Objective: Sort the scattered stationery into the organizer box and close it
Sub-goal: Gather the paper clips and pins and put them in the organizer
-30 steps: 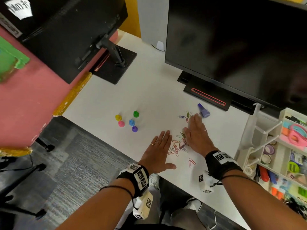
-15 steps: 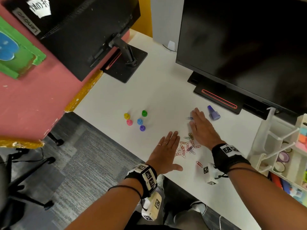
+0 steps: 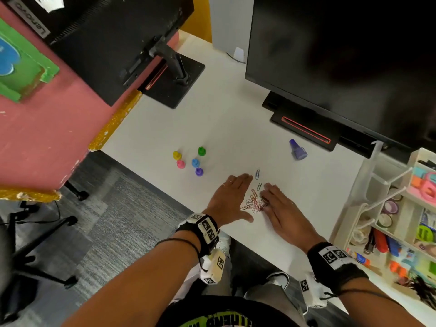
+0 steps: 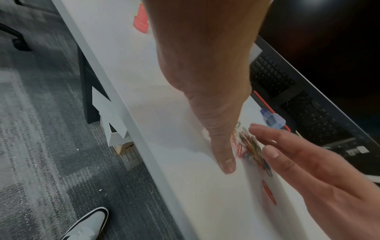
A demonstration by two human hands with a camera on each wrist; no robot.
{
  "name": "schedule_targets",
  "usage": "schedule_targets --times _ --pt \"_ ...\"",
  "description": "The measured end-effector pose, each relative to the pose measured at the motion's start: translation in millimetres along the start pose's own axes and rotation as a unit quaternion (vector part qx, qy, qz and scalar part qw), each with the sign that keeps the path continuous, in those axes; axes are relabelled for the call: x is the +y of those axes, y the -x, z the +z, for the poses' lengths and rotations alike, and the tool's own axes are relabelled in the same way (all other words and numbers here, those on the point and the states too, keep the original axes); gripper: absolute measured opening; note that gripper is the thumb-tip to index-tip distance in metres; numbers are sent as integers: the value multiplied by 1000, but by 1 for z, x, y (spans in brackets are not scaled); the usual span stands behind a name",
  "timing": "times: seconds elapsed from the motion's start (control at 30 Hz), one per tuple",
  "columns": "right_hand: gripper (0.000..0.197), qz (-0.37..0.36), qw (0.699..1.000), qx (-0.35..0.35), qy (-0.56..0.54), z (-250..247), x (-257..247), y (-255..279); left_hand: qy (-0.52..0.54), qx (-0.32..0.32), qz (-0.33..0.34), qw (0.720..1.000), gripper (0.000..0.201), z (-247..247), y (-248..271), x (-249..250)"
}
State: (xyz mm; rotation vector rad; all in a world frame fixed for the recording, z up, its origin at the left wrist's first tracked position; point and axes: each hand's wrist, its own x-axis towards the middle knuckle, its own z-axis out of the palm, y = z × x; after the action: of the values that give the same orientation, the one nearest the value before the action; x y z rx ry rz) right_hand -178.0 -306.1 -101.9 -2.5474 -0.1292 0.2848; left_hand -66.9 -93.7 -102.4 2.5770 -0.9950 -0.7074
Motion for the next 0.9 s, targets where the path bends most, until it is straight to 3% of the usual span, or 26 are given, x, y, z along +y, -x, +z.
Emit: schedule_targets --times 0.1,0.23,0.43,0.53,0.63,0.73,0.83,0.9 --pt "56 24 999 28 4 -10 5 -16 -9 11 10 1000 147 -10 -18 -1" --pt "66 72 997 -8 20 -16 7 -34 -46 -36 46 997 142 -19 -39 5" --pt "53 37 999 -12 -17 -13 3 -19 65 -3 98 993 76 -15 -38 18" --pt "73 75 997 13 -24 -12 -1 5 64 -2 113 992 56 -10 -35 18" --pt "87 130 991 24 5 -3 -3 17 46 0 116 992 51 -10 -34 21" --pt "76 148 988 52 2 3 -5 10 35 -7 108 993 36 -11 -34 25" --pt "50 137 988 75 16 4 -10 -1 21 0 102 995 10 -13 -33 31" --pt "31 132 986 94 28 3 -11 -9 16 7 102 995 14 -13 -35 34"
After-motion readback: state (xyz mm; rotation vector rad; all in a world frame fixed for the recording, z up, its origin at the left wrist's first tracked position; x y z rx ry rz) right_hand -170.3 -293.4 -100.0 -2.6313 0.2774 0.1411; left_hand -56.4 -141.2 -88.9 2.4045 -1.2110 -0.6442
